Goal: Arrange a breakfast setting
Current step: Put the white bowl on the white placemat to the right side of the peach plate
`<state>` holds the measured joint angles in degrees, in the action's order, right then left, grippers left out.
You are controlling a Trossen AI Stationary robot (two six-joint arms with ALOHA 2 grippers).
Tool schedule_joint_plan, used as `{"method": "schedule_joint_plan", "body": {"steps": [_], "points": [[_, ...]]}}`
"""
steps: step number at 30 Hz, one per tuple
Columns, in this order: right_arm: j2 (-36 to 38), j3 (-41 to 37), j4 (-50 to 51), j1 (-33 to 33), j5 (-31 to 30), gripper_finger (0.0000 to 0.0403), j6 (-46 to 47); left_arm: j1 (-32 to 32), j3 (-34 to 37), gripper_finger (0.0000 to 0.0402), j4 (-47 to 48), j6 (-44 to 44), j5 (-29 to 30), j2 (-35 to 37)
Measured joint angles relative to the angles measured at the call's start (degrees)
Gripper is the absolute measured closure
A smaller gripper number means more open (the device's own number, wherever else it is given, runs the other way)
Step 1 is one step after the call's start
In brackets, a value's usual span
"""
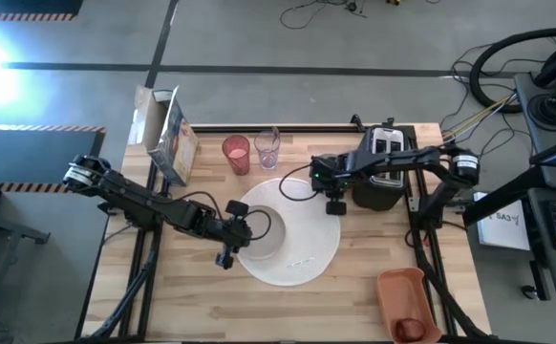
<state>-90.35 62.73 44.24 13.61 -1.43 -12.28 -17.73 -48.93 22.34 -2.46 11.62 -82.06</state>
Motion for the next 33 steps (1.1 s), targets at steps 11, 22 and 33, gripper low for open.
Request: {"method": "schedule_joint_plan", "body": {"steps": [11, 22, 33], "points": [[0.74, 3.77, 0.04, -15.79, 0.22, 0.0394, 9.94, 0.0, 0.0, 0.0288, -0.53, 0.19, -0.12, 0.0], [0.2, 4.19, -2.25, -27.92, 0.15, 0.0394, 21.1, 0.0, 0.0, 0.0288, -1.82, 0.0, -2.09, 0.0], [-3.9, 4.25, -6.13, -28.95, 0.37, 0.0394, 19.66, -0.07, 0.0, 0.0288, -1.76, 0.0, -3.5, -0.02]]}}
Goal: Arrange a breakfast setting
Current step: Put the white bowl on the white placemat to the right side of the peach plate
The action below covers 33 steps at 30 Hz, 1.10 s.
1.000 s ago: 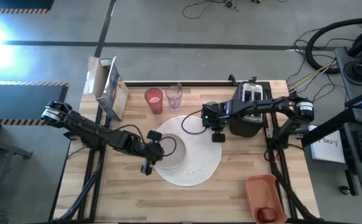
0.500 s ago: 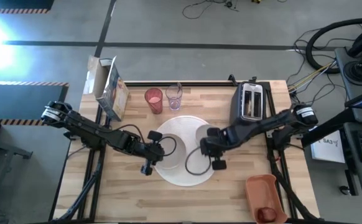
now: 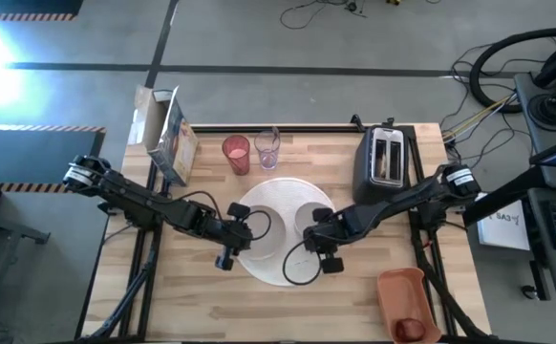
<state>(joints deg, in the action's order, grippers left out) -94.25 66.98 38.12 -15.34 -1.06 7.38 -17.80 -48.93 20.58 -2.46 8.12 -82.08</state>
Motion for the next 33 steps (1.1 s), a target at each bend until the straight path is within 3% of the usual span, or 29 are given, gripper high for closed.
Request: {"method": "schedule_joint_plan", "body": {"steps": [10, 19, 28, 33], "points": [[-1.09, 0.66, -0.55, 0.0, -0.02, 0.0387, -1.65, 0.0, 0.0, 0.0288, -0.53, 0.02, -1.31, 0.04], [-0.71, 3.79, 0.52, -0.02, -0.41, 0.0324, -8.53, 0.0, 0.0, 0.0288, -0.96, 1.05, -1.61, 0.07], [-0.6, 11.42, 9.16, 0.38, -15.51, 0.0282, -9.51, 0.0, 0.0, 0.0288, 1.17, 1.25, -1.39, 0.33], [-0.54, 13.41, 9.71, 2.14, -16.56, 0.028, -8.46, 0.59, 0.0, 0.0288, 5.46, 1.31, 0.56, 3.63]]}}
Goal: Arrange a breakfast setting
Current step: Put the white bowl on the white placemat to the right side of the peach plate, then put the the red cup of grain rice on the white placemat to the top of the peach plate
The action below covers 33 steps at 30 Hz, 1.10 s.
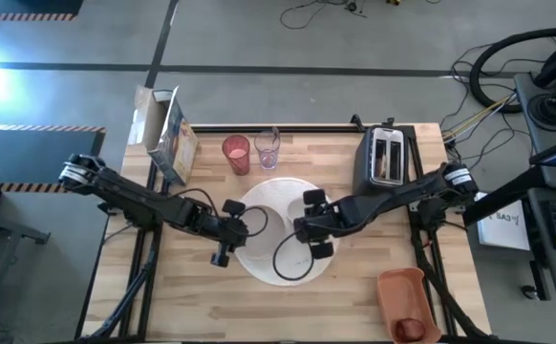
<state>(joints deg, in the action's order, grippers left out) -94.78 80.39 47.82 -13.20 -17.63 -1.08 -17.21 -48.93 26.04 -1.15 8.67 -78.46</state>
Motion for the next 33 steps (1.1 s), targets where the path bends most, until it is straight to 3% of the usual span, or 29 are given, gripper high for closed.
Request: {"method": "schedule_joint_plan", "body": {"steps": [6, 18, 24, 27, 33], "points": [[0.0, -0.98, 0.17, 1.67, 3.4, 0.028, 1.98, -0.02, 0.0, 0.0288, 2.27, -0.49, 3.33, 2.84], [0.0, -1.06, -3.39, 1.84, 11.7, 0.028, 4.52, -0.16, 0.0, 0.0288, 2.3, 0.39, 2.61, 1.98], [0.0, -1.06, -3.93, 1.44, 12.08, 0.028, 4.66, -0.85, 0.0, 0.0288, 2.28, 1.68, 2.2, 1.77], [0.07, -0.82, -3.67, 1.57, 9.58, 0.028, 2.42, -0.9, -0.02, 0.0288, 2.3, 1.68, 2.28, 1.77], [0.15, 1.56, -5.27, 4.67, -3.51, 0.028, -8.05, -0.9, 0.0, 0.0288, 2.34, 1.53, 4.1, 1.77]]}}
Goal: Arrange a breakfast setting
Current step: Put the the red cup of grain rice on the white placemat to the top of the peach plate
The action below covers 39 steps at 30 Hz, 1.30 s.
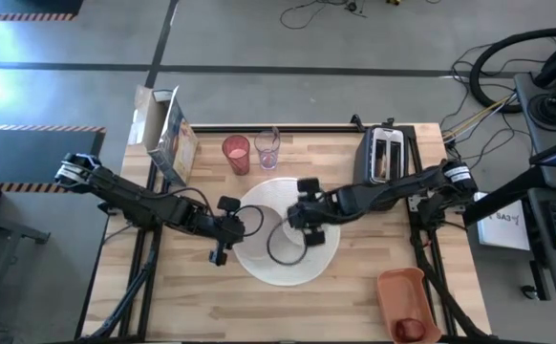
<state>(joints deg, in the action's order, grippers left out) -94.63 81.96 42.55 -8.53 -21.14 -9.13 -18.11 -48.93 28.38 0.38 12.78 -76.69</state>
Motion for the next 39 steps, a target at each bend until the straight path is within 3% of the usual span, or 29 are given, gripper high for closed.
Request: {"method": "schedule_joint_plan", "body": {"steps": [4, 7, 12, 19, 26, 31, 39], "points": [[0.0, 0.28, -4.81, 5.32, -0.52, 0.028, -7.75, 0.0, -0.01, 0.0288, 0.07, 0.15, 0.81, 0.0], [0.0, 0.28, -6.67, 10.24, 4.44, 0.028, -11.06, -0.03, 0.0, 0.0288, 0.22, 0.35, 2.43, 0.0], [-0.02, 0.28, -6.47, 16.12, 11.95, 0.0285, -6.9, -0.09, 0.0, 0.0288, 1.76, 1.55, 5.4, 0.08], [-0.02, 0.28, 1.03, 16.55, 12.19, 0.0297, -2.16, 1.83, -0.78, 0.0288, 4.52, 2.95, 22.49, 3.38], [-0.02, 0.24, 5.88, 16.3, 12.21, 0.0295, 4.81, 12.03, -6.55, 0.0288, 7.76, -2.83, 15.11, 6.34], [-0.02, 0.08, 8.8, 16.28, 12.34, 0.0296, 8.55, 23.38, -11.12, 0.0288, 14.92, -6.42, 8.48, 5.93], [-0.04, -0.09, 9.74, 15.35, 12.29, 0.0303, 9.67, 38.16, -12.05, 0.0288, 16.52, -15.39, 1.16, 3.9]]}}
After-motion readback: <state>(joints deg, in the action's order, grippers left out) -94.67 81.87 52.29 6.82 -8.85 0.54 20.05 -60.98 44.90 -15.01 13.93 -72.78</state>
